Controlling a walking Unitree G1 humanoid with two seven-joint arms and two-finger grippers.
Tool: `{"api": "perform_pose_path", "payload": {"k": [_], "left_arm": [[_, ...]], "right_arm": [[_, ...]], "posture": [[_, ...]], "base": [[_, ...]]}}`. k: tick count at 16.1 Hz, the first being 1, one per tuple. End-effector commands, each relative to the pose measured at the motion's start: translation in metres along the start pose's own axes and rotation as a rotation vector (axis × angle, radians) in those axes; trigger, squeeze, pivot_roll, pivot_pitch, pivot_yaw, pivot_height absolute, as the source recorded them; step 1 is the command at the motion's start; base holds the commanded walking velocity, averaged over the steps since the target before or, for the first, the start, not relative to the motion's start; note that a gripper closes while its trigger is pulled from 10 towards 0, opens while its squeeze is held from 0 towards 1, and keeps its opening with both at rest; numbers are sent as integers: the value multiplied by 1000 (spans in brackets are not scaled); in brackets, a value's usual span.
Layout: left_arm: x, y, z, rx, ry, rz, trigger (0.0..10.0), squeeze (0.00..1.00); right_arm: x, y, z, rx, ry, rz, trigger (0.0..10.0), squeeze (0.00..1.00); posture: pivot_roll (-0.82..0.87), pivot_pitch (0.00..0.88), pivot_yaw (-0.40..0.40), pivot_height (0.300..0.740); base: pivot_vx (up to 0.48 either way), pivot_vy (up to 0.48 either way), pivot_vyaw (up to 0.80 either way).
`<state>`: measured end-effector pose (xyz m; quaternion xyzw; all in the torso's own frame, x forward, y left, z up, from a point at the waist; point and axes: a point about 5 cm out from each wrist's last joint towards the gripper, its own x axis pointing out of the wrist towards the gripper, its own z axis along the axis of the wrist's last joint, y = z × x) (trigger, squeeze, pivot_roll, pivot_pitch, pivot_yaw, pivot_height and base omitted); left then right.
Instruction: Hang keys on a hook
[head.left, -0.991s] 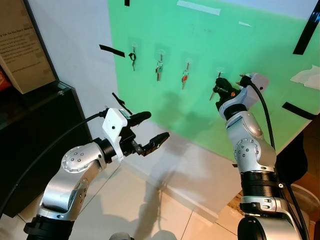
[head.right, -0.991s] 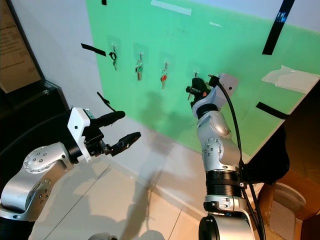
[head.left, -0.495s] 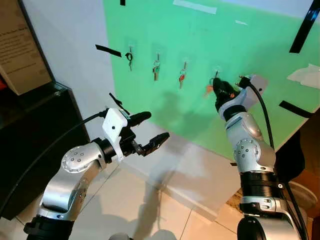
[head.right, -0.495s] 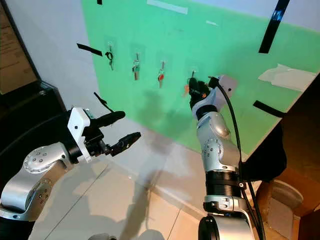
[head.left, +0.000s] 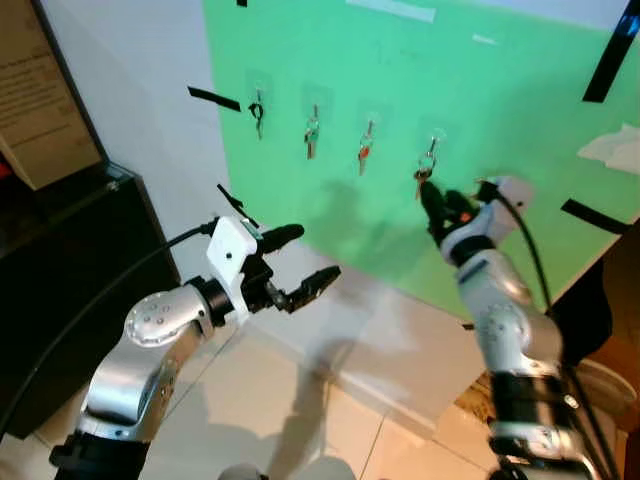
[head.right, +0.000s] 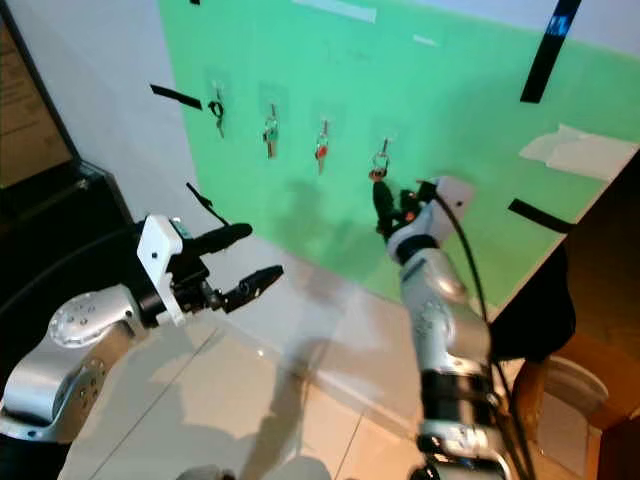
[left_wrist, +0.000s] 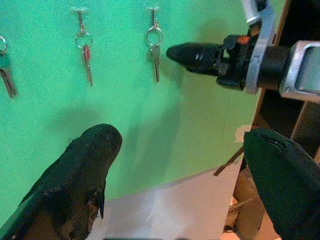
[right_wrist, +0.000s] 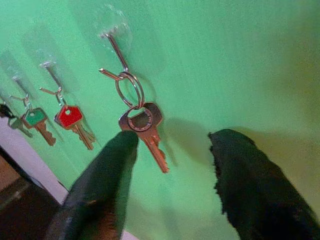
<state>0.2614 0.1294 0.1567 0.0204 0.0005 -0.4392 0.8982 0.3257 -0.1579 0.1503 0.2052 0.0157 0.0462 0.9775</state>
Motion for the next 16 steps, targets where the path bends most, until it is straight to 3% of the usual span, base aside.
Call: {"api": "perform_pose_path", "payload": {"k": [1,3,4,6,8,9,10,13,16], "left_arm": [[-1,3,-2,11,13,47,10000,0],[-6,11,-16,27,92,155,10000,0],[-16,20,-34,94,205,281,10000,0],[-23,20,-43,109,233,341,10000,0],[-31,17,-51,84,246,396,10000,0],[-36,16,-56,73,252,435,10000,0],[-41,9,-64,62,244,487,10000,0],[-39,4,-71,73,258,486,10000,0],[-33,-1,-73,84,258,473,10000,0]], "right_arm": [[-9,0,-1,-75,10,9,10000,1000],[-21,2,-8,-213,38,28,10000,1000],[-37,1,-21,-397,75,32,10000,1000],[-53,-8,-34,-454,107,-4,10000,1000],[-72,-22,-46,-412,155,-98,10000,1000],[-81,-28,-53,-356,182,-146,10000,0],[-96,-39,-62,-314,222,-237,10000,0],[-109,-49,-64,-276,238,-325,10000,0],[-120,-62,-59,-295,256,-401,10000,0]], "posture": [[54,0,-27,740],[31,0,-23,740],[20,0,-25,740],[7,0,-31,740],[8,0,-44,740],[4,0,-47,740],[-17,0,-44,740],[-35,0,-36,740],[-49,0,-29,740]], "base": [[0,0,0],[0,0,0],[0,0,0],[0,0,0],[0,0,0],[0,0,0],[0,0,-756],[0,0,-756],[0,0,-765]]}}
